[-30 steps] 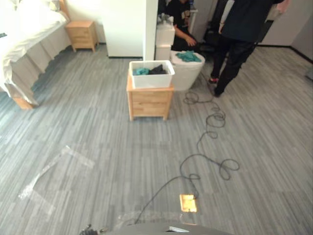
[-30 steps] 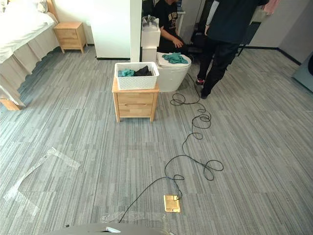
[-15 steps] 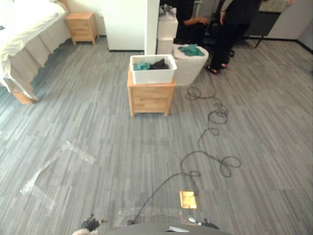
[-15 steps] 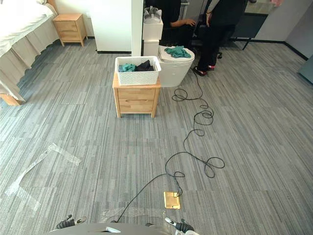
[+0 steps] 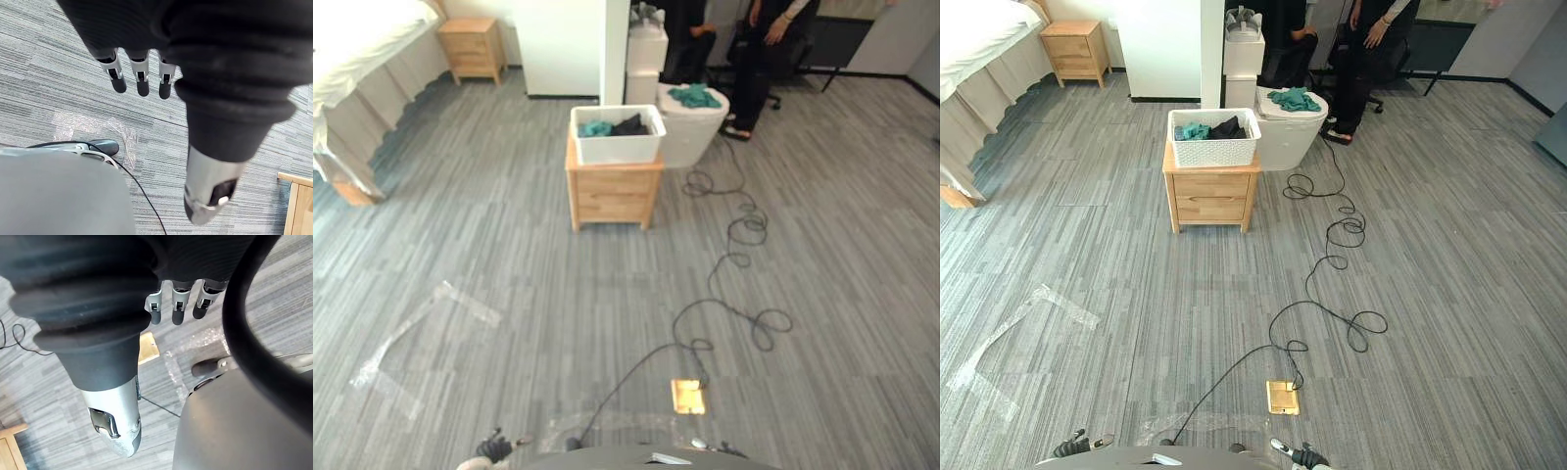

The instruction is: Pick up the laundry basket with both hands and put the clothes into the washing machine.

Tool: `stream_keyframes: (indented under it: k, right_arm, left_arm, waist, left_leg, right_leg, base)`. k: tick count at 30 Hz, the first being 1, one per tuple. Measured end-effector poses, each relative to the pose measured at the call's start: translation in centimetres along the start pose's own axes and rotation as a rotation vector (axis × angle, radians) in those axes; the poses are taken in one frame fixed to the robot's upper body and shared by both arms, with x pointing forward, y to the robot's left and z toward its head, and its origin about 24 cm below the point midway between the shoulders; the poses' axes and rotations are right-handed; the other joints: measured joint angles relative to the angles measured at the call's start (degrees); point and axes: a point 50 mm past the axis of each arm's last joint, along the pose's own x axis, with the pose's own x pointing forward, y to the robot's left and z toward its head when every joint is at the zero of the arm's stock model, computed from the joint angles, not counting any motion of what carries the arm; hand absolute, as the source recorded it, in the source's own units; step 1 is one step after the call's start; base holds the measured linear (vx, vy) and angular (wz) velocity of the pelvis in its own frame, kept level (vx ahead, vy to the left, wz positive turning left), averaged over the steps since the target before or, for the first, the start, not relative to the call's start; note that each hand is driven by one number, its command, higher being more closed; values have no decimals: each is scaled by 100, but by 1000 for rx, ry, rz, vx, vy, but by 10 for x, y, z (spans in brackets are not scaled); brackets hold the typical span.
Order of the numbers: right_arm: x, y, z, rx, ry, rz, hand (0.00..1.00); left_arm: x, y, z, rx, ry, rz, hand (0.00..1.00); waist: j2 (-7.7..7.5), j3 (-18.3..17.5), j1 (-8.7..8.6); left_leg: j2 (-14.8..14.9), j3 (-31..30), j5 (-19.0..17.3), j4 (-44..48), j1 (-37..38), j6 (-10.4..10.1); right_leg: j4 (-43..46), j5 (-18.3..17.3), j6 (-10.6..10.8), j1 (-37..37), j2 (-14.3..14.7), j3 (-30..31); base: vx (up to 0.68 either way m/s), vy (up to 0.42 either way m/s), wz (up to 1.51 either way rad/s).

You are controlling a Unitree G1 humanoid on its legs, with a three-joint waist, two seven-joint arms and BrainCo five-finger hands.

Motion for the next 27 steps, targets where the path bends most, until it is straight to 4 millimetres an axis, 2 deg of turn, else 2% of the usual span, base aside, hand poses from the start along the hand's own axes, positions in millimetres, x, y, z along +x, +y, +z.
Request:
stream_keyframes:
  k: [15, 21, 22, 23, 24, 25, 27]
  right_arm:
    - [1, 2, 3, -5, -6, 6, 0]
    - [1, -1, 8, 19, -15, -5, 0]
    - [1, -2, 8, 33, -15, -8, 0]
    - [1, -1, 7, 70, -15, -10, 0]
    - [1, 0, 5, 107, -14, -10, 0]
    - [1, 0, 5, 112, -14, -12, 0]
    - [2, 1, 9, 134, -28, -7, 0]
  left_arm:
    - [0, -1, 1, 15, -1, -25, 0]
    - [0, 0, 2, 16, -5, -22, 0]
    - [0, 1, 3, 16, -6, -21, 0]
    - [1, 1, 4, 18, -9, -20, 0]
    - [1, 4, 6, 22, -12, -14, 0]
    - [1, 3, 6, 22, -13, -15, 0]
    - [1, 2, 8, 23, -16, -18, 0]
  waist:
    - [-5, 6, -3]
    - [-15, 39, 27]
    - [-31, 61, 28]
    - [-62, 100, 27]
    - [-119, 134, 23]
    - [-129, 141, 8]
    - [-104, 283, 33]
  left_leg:
    - [9, 134, -25, -3, 44, -39]
    - [12, 254, -66, -1, -199, 20]
    - [9, 253, -98, 0, -210, 61]
    - [-11, 260, -144, 4, -212, 98]
    - [-62, 294, -213, 35, -196, 94]
    - [-76, 294, -238, 34, -185, 109]
    - [-63, 299, -332, 36, -92, 165]
  right_leg:
    - [-41, 34, 42, 23, 4, 84]
    - [144, -11, 71, -341, -19, 162]
    - [299, -104, 80, -419, -40, 140]
    - [746, -364, 152, -624, -137, 25]
    - [1312, -687, 358, -863, -316, -142]
    - [1642, -785, 480, -961, -399, -183]
    - [3347, -808, 645, -1668, -701, -467]
  base:
    - [-45, -7, -3]
    - [-33, -1, -11]
    - [44, 26, 5]
    - [69, 46, 17]
    - [89, 51, 25]
    - [136, 54, 19]
    - [111, 46, 3]
